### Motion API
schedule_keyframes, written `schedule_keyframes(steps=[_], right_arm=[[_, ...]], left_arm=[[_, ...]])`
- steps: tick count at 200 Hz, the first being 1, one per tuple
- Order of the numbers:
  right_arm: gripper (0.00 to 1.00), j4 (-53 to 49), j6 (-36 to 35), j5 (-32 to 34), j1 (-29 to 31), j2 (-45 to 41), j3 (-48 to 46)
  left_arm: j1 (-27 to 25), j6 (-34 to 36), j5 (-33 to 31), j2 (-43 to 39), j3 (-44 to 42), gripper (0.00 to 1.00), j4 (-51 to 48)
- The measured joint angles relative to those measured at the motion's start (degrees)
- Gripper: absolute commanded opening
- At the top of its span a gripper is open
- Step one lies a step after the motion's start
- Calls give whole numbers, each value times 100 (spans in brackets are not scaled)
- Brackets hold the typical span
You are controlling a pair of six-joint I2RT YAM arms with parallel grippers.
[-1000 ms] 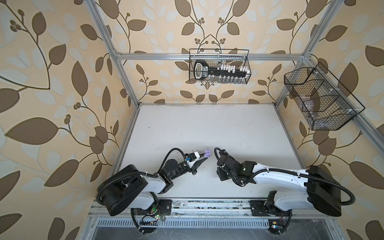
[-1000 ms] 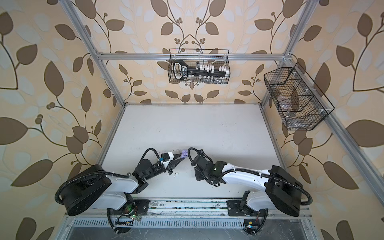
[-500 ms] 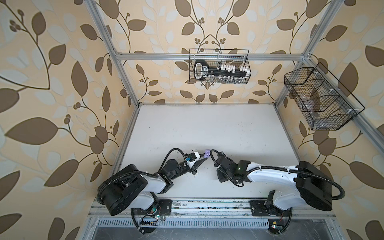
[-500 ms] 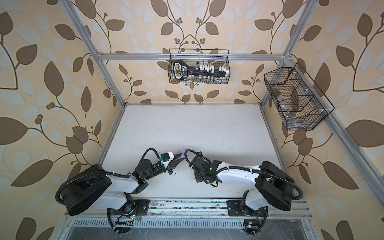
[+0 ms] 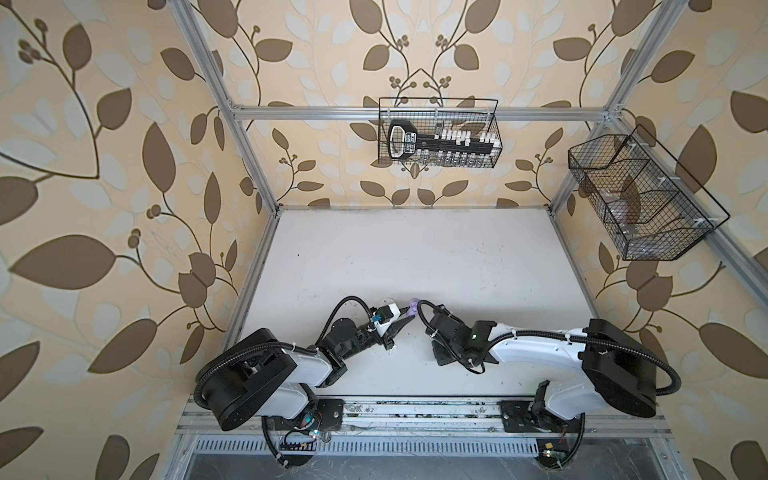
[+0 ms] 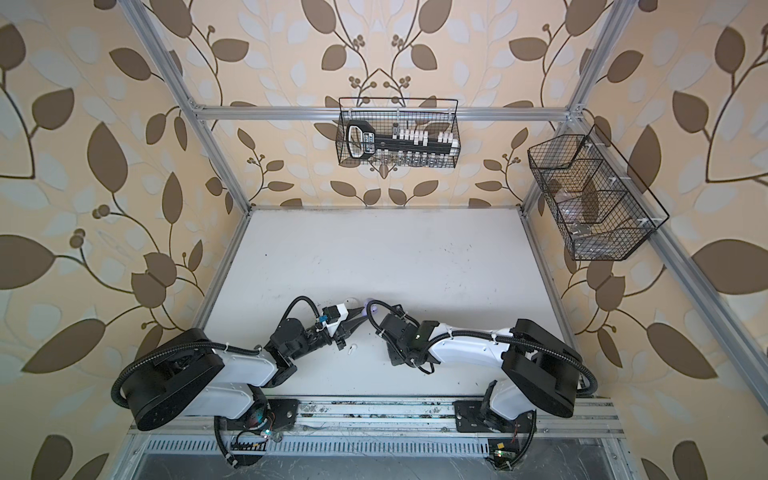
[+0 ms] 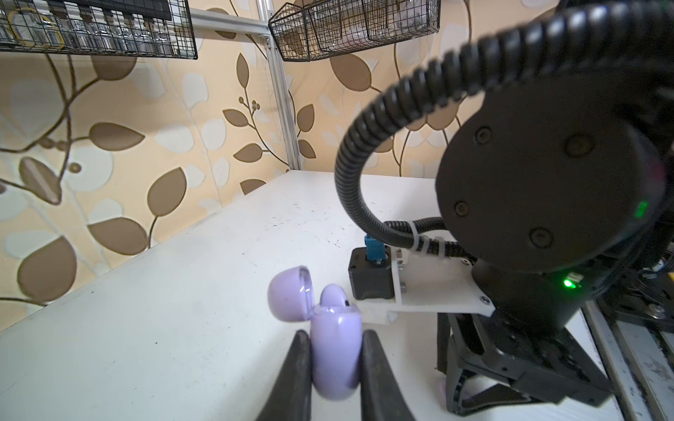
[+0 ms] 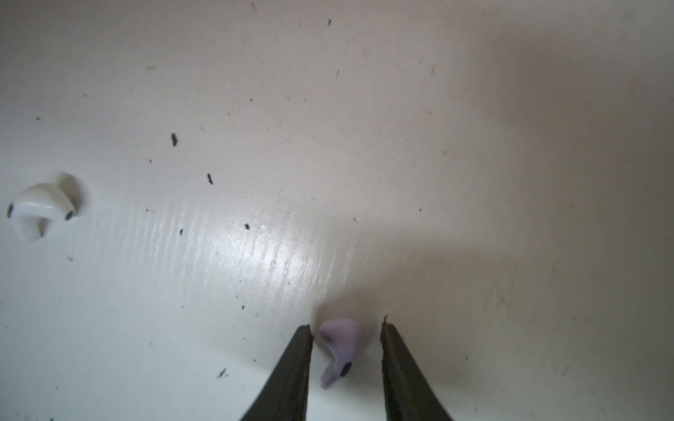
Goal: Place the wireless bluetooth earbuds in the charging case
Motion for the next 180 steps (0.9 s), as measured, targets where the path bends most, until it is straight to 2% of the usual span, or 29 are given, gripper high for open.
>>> schedule_keyframes(steps=[88, 180], right_arm=[[27, -9, -31, 2, 15, 120, 90], [17, -24, -85, 13, 17, 129, 90]], left_arm=[[0, -2, 0, 15, 0, 0, 0], [0, -4, 0, 15, 0, 0, 0]])
